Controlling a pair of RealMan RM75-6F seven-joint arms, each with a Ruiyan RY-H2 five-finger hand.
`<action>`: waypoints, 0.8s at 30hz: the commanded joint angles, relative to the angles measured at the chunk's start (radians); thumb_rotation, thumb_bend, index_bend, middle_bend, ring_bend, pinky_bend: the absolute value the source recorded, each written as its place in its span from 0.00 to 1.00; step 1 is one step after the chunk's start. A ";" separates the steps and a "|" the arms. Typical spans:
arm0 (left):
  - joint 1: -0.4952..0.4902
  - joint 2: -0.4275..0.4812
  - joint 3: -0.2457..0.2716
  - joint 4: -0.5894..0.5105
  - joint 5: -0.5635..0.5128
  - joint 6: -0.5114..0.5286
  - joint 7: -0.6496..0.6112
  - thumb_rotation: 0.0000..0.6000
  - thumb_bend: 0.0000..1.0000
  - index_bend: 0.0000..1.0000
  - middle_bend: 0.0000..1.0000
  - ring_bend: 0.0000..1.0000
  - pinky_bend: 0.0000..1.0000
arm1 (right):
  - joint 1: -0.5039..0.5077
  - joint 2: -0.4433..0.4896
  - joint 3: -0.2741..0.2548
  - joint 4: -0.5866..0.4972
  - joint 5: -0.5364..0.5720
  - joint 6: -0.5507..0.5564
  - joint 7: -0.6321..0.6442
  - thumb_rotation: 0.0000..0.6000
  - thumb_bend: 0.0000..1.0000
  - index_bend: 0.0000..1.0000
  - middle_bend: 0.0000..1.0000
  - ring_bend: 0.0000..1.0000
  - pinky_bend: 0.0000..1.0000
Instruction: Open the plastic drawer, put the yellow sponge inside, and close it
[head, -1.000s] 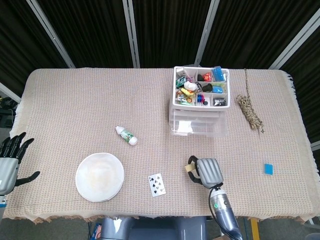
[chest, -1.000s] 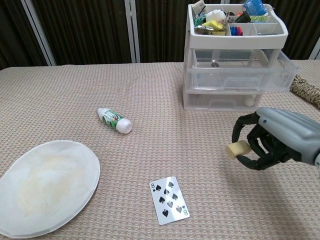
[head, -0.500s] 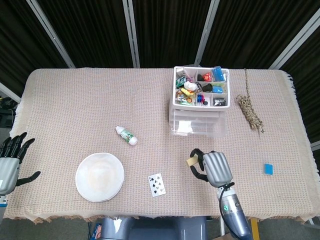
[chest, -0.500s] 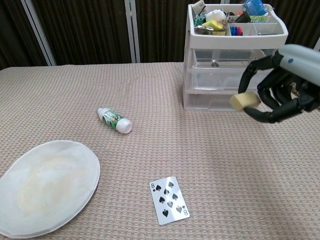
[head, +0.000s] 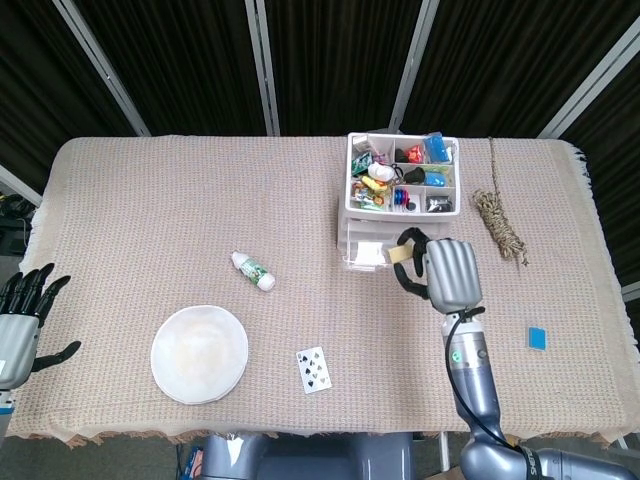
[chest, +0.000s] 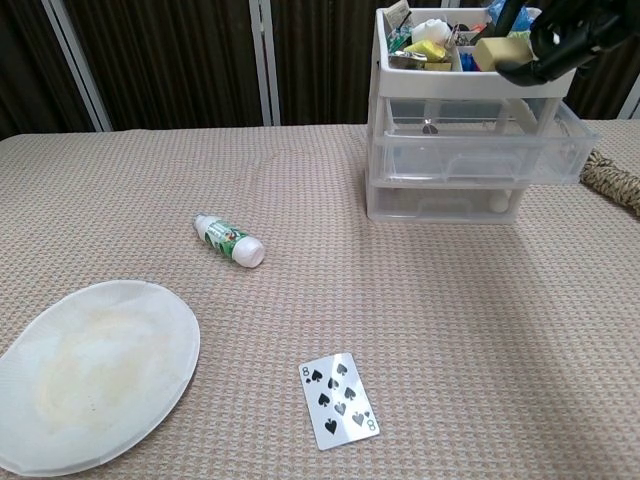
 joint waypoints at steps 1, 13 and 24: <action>0.000 -0.002 -0.003 0.008 0.010 0.012 -0.006 1.00 0.17 0.13 0.00 0.00 0.00 | 0.044 -0.003 0.038 0.047 0.072 0.002 -0.041 1.00 0.28 0.64 0.79 0.78 0.65; 0.003 -0.019 -0.014 0.029 0.023 0.047 -0.052 1.00 0.19 0.13 0.00 0.00 0.00 | 0.088 -0.030 0.008 0.157 0.181 0.032 -0.057 1.00 0.28 0.61 0.79 0.78 0.65; 0.003 -0.026 -0.021 0.042 0.026 0.061 -0.087 1.00 0.19 0.13 0.00 0.00 0.00 | 0.096 -0.012 -0.044 0.140 0.149 0.043 -0.026 1.00 0.21 0.25 0.78 0.78 0.65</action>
